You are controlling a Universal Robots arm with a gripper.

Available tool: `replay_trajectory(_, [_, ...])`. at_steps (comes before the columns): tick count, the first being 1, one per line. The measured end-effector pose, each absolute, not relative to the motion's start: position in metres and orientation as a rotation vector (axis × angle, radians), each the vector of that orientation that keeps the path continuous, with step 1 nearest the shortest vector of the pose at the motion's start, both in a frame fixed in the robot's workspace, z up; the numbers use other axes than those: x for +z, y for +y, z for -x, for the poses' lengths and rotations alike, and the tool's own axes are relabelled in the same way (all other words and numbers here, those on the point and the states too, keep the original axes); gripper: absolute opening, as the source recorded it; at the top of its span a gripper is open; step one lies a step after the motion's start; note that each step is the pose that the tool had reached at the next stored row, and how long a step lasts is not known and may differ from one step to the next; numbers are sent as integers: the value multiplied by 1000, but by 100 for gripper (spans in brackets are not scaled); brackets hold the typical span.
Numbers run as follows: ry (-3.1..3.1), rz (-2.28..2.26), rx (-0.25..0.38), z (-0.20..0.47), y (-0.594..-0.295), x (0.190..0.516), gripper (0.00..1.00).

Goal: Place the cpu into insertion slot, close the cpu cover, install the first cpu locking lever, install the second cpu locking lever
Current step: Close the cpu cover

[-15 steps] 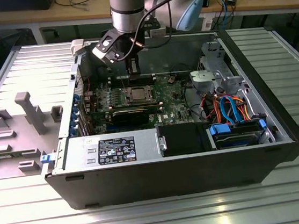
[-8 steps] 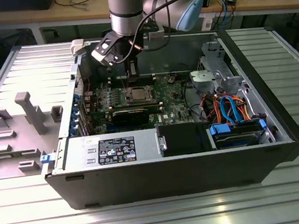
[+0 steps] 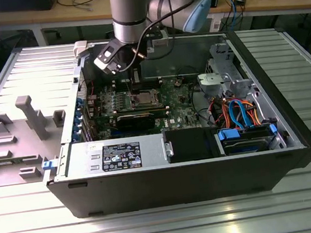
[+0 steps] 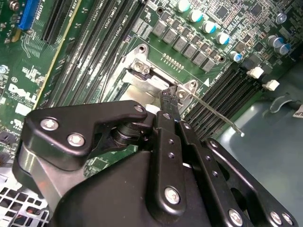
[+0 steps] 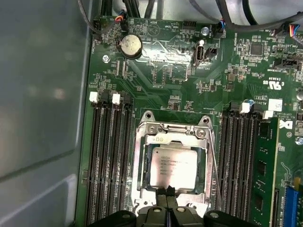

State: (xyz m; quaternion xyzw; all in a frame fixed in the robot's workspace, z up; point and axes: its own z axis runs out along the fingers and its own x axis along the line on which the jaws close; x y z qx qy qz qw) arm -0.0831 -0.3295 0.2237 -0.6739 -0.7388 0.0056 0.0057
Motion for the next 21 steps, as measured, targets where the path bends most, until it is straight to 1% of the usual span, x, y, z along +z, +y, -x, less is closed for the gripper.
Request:
replay_trajectory(7, [-2313,2109,18,84,-329,212,11])
replay_trajectory(10, [-2313,2109,18,84,-329,212,11])
replay_trajectory(18, [-2313,2109,18,84,-329,219,11])
replay_trajectory(21, [-2313,2109,18,84,-329,229,11])
